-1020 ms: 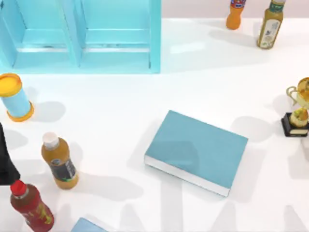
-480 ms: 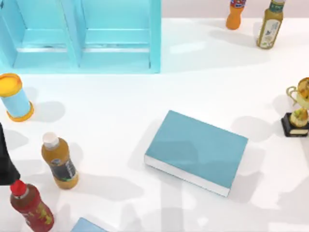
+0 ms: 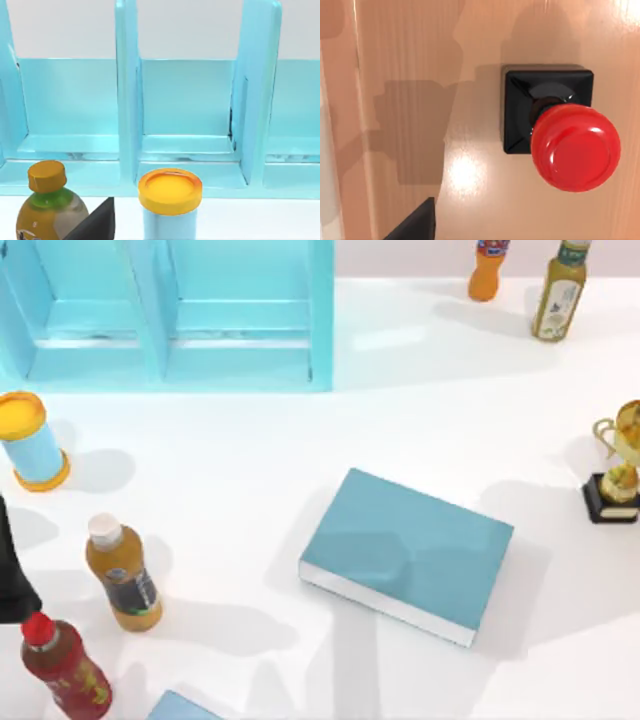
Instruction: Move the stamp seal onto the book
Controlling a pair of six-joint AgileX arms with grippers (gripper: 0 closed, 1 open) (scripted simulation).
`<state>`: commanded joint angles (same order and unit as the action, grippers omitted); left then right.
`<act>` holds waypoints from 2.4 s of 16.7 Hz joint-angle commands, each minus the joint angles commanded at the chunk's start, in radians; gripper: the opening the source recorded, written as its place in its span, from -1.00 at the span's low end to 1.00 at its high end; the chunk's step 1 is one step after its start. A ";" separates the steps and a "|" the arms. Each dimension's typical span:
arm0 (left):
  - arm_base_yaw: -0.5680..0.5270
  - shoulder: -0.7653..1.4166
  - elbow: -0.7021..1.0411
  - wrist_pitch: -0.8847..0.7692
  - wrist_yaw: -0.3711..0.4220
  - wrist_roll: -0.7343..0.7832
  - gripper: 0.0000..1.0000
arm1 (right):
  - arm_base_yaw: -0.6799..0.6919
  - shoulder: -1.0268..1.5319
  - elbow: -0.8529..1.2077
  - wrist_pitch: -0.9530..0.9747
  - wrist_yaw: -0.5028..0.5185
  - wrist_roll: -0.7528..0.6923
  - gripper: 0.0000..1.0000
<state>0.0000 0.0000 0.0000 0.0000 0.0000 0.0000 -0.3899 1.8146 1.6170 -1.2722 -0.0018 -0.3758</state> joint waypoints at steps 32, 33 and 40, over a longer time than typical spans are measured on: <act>0.000 0.000 0.000 0.000 0.000 0.000 1.00 | -0.031 0.161 -0.217 0.276 0.001 -0.029 -0.21; 0.000 0.000 0.000 0.000 0.000 0.000 1.00 | -0.031 0.161 -0.217 0.276 0.001 -0.029 -0.36; 0.000 0.000 0.000 0.000 0.000 0.000 1.00 | -0.031 0.161 -0.217 0.276 0.001 -0.029 -1.00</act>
<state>0.0000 0.0000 0.0000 0.0000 0.0000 0.0000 -0.4213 1.9754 1.4002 -0.9967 -0.0011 -0.4052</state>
